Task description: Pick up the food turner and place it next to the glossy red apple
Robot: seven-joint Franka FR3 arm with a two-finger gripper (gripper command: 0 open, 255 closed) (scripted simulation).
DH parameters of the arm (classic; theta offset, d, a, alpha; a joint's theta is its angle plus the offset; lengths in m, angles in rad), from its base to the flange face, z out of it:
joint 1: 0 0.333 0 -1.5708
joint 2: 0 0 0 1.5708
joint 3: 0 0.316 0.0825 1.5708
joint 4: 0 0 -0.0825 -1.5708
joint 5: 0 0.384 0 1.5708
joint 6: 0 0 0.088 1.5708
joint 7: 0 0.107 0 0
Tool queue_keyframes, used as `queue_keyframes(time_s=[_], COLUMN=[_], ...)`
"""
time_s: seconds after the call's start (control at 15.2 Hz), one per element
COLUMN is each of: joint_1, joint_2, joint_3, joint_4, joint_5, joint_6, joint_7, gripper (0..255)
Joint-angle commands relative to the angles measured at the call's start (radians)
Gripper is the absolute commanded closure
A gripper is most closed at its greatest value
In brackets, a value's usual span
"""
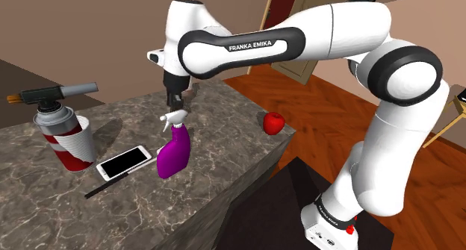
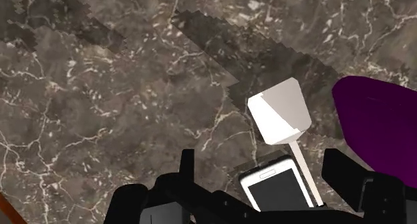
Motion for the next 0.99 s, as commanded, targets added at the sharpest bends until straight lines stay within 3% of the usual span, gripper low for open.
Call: queue_keyframes(time_s=[0.0, 0.66, 0.92], joint_1=[0.021, 0.131, 0.139], joint_2=[0.043, 0.234, 0.258], joint_3=[0.019, 0.101, 0.102], joint_4=[0.029, 0.160, 0.148], joint_5=[-0.012, -0.082, -0.090], joint_6=[0.006, 0.017, 0.049], joint_7=[-0.027, -0.162, -0.165], gripper=[0, 0, 0])
